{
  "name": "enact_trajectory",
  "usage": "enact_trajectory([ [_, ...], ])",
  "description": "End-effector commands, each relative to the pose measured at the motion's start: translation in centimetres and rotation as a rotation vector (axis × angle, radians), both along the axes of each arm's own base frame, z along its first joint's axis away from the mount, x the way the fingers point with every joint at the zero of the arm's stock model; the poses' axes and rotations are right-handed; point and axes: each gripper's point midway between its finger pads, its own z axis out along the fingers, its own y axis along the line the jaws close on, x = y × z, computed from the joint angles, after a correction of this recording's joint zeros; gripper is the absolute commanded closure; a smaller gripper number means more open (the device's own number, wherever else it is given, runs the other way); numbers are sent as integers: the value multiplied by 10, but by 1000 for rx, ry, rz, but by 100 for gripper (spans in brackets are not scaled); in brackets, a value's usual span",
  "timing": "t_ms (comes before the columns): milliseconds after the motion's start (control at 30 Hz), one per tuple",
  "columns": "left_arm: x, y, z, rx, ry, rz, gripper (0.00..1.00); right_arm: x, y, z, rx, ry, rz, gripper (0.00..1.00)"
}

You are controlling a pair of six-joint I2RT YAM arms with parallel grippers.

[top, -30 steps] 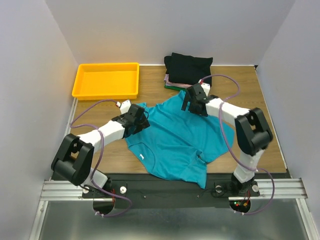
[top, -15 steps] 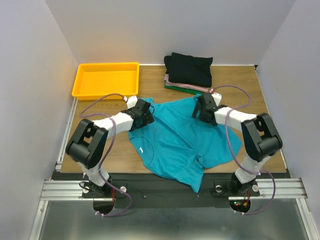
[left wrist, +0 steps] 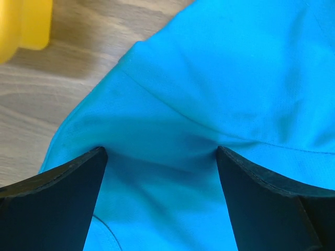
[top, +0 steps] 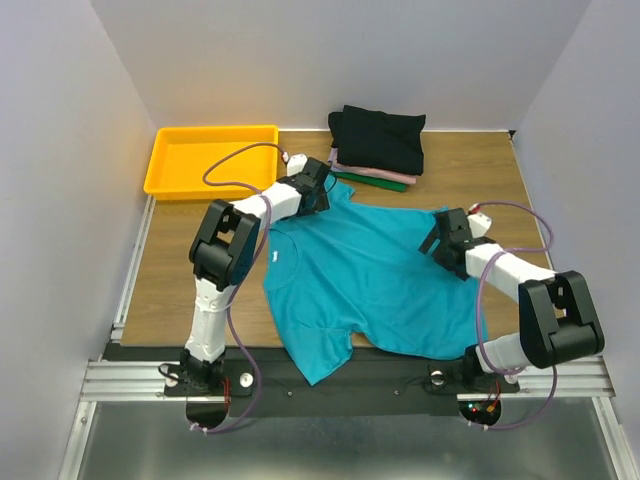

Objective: Fold and stack the t-shirts
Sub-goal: Flatten the tshirt out

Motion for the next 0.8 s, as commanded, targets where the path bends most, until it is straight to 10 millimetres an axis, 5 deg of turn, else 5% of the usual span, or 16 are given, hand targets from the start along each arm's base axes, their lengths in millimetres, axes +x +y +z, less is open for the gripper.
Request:
enact_trajectory([
  [0, -1, 35, 1, 86, 43, 36, 2, 6, -52, 14, -71, 15, -92, 0],
  [167, -1, 53, 6, 91, 31, 54, 2, 12, -90, 20, -45, 18, -173, 0],
  [267, 0, 49, 29, 69, -8, 23, 2, 21, -101, 31, 6, -7, -187, 0],
  [467, -9, 34, 74, 2, -99, -44, 2, 56, -77, 86, 86, -153, -20, 0],
  [600, -27, 33, 103, -62, -156, -54, 2, 63, -53, 101, 158, -197, 118, 0],
  [733, -57, 33, 100, -117, -151, -42, 2, 67, -34, 92, 222, -201, 201, 0],
  [767, -70, 34, 84, -122, -119, -52, 2, 67, -32, 88, 227, -193, 208, 0],
])
